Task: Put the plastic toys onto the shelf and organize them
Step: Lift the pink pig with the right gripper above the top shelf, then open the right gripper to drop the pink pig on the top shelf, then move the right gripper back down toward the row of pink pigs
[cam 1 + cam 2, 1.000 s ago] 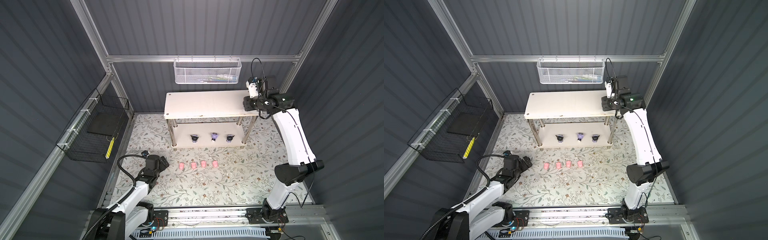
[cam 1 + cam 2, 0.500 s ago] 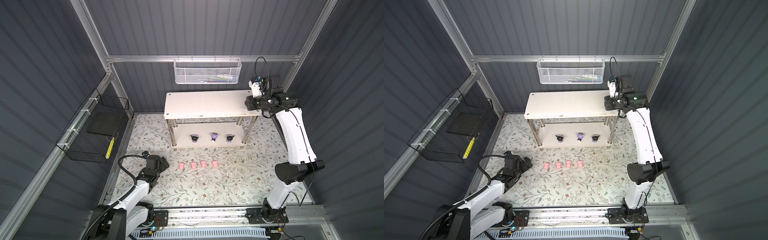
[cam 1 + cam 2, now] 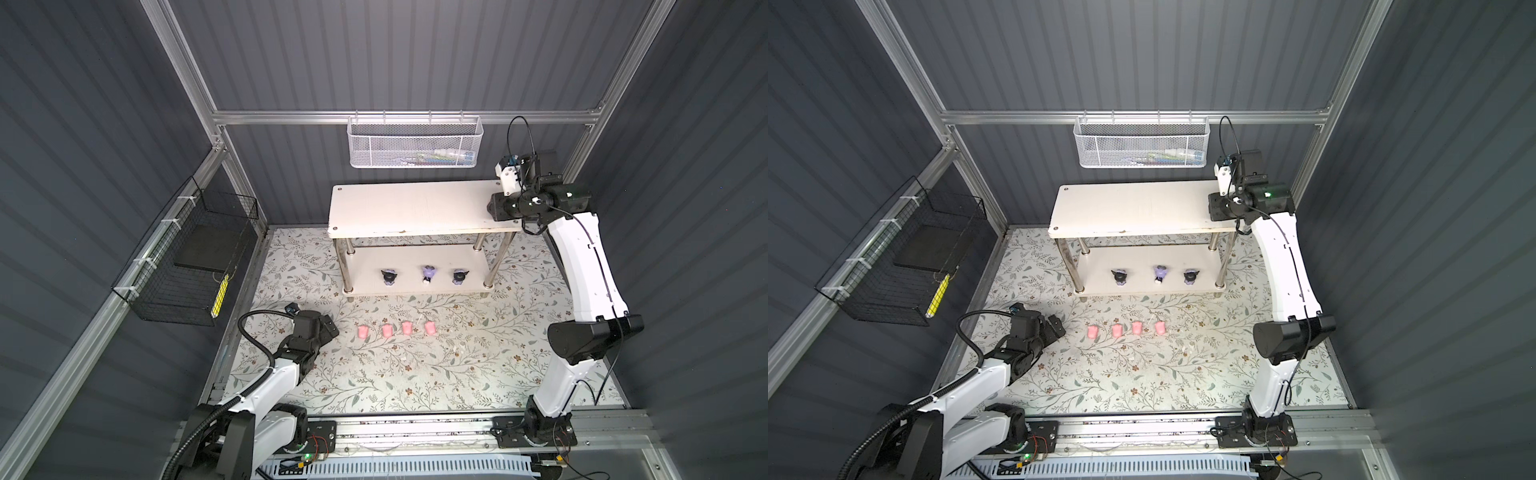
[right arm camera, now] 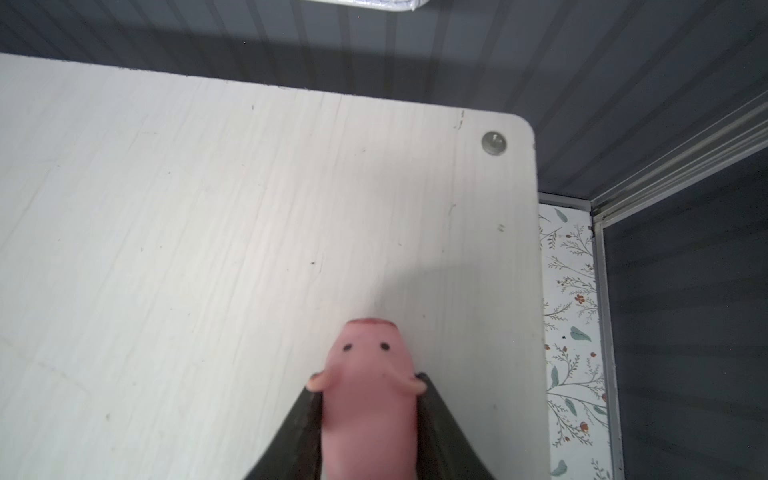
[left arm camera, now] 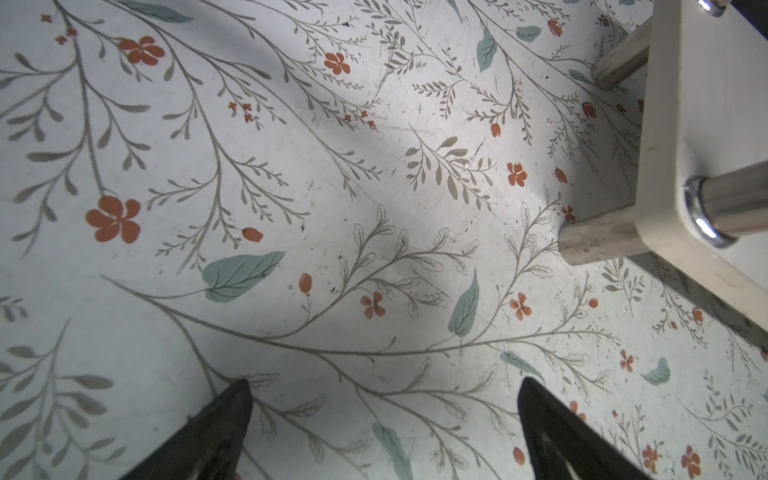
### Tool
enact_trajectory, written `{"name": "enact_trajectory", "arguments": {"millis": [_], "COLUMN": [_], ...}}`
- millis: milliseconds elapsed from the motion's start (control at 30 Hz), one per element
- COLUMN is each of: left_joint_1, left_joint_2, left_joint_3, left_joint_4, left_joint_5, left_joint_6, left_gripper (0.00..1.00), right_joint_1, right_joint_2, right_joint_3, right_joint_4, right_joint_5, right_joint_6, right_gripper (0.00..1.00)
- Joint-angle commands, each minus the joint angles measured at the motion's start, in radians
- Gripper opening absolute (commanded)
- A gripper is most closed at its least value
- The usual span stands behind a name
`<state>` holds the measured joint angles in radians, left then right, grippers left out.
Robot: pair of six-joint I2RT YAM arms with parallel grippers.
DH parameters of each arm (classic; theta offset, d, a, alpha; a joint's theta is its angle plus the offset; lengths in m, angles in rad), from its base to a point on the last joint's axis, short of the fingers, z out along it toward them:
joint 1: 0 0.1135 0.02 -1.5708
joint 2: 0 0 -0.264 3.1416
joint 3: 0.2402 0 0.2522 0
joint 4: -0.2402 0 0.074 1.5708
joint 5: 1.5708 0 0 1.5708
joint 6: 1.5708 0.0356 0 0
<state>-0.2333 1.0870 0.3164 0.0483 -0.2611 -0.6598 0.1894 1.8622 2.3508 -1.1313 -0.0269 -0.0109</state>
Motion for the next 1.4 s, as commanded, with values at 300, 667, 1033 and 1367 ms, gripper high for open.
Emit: {"name": "enact_trajectory", "arguments": {"millis": [300,667,1033,1367], "left_joint_1": [-0.001,-0.001,-0.001,-0.001], "left_joint_2": [0.026,0.04,0.041,0.043], "left_joint_3": [0.02,0.023,0.032,0.039], "left_joint_4": [0.019,0.027,0.022,0.018], "left_joint_5": [-0.004,-0.003,-0.006,-0.008], "left_joint_6": [-0.005,-0.006,-0.001,0.002], "left_gripper": [1.0,1.0,1.0,1.0], "right_joint_1": [-0.004,-0.004,-0.001,0.227], "right_joint_2": [0.002,-0.071,-0.265,-0.695], "right_joint_3": [0.022,0.002,-0.153,-0.719], "right_joint_4": [-0.001,0.03,0.133,0.428], "right_joint_5": [-0.002,-0.003,-0.071,0.09], "right_joint_6": [-0.014,0.0,0.035,0.002], "right_gripper": [0.49,0.67,0.72,0.72]}}
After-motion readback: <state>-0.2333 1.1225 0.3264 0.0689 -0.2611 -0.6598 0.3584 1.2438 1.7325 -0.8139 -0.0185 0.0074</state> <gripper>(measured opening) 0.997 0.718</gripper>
